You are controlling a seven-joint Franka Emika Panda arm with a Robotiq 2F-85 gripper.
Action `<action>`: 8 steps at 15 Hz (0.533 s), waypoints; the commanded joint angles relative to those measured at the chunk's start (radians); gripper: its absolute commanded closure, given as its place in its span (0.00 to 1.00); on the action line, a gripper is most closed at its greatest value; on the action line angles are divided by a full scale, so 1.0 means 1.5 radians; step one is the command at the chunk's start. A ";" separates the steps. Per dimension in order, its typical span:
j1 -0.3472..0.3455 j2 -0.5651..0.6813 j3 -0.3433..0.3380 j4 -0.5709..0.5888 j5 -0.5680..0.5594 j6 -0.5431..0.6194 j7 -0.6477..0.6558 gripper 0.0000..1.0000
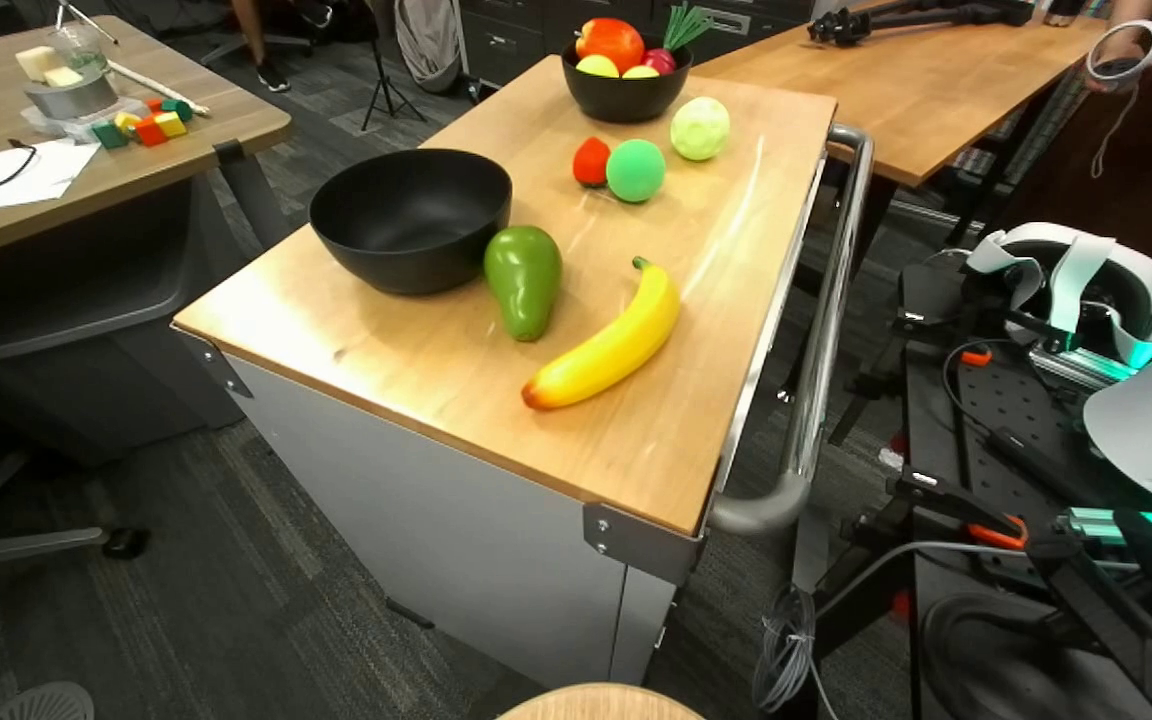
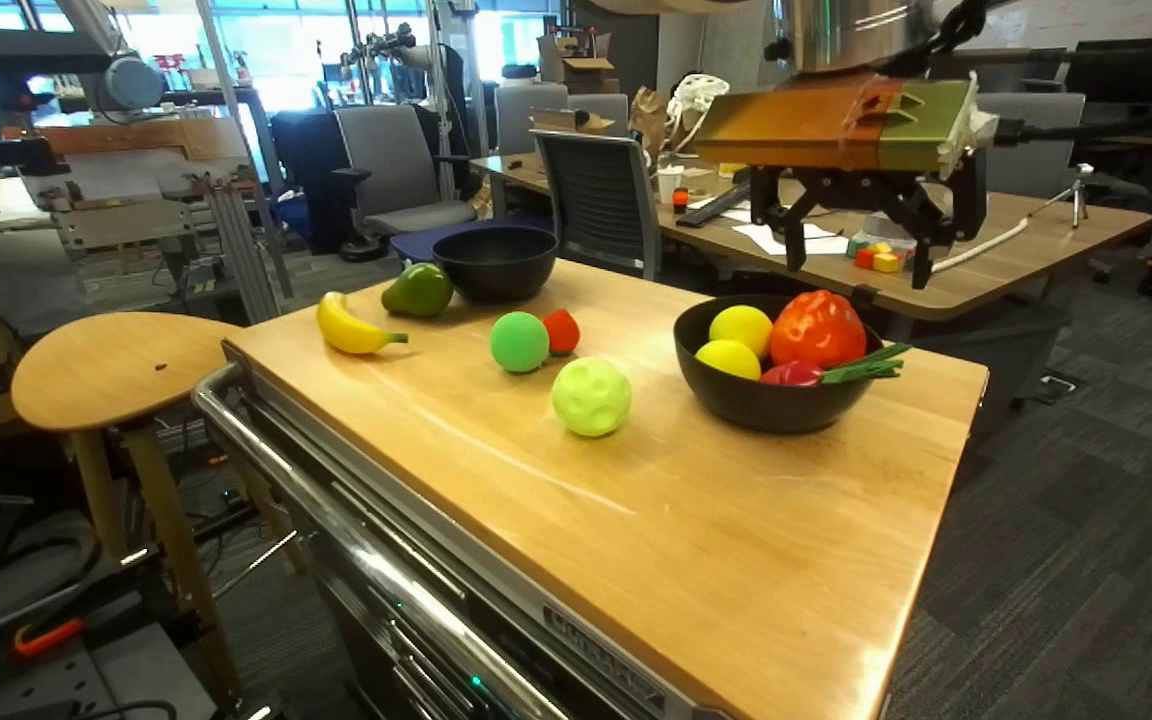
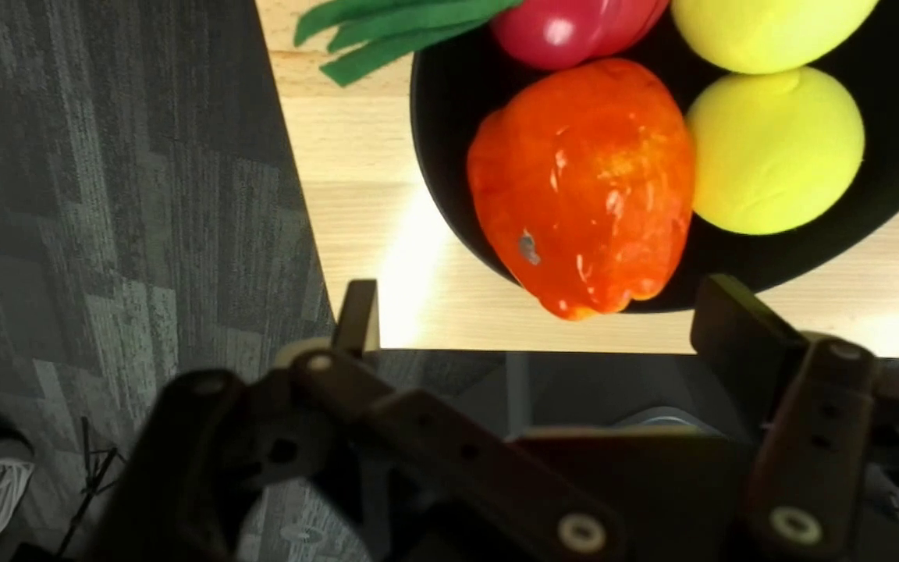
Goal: Remove the objects one at a time from the black bowls starting with the left bowl and place the objects on the table
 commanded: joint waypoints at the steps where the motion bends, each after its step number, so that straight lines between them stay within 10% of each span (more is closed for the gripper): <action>1: -0.009 0.035 0.020 0.027 -0.033 0.016 0.038 0.00; 8: -0.004 0.066 0.032 0.017 -0.083 0.038 0.068 0.00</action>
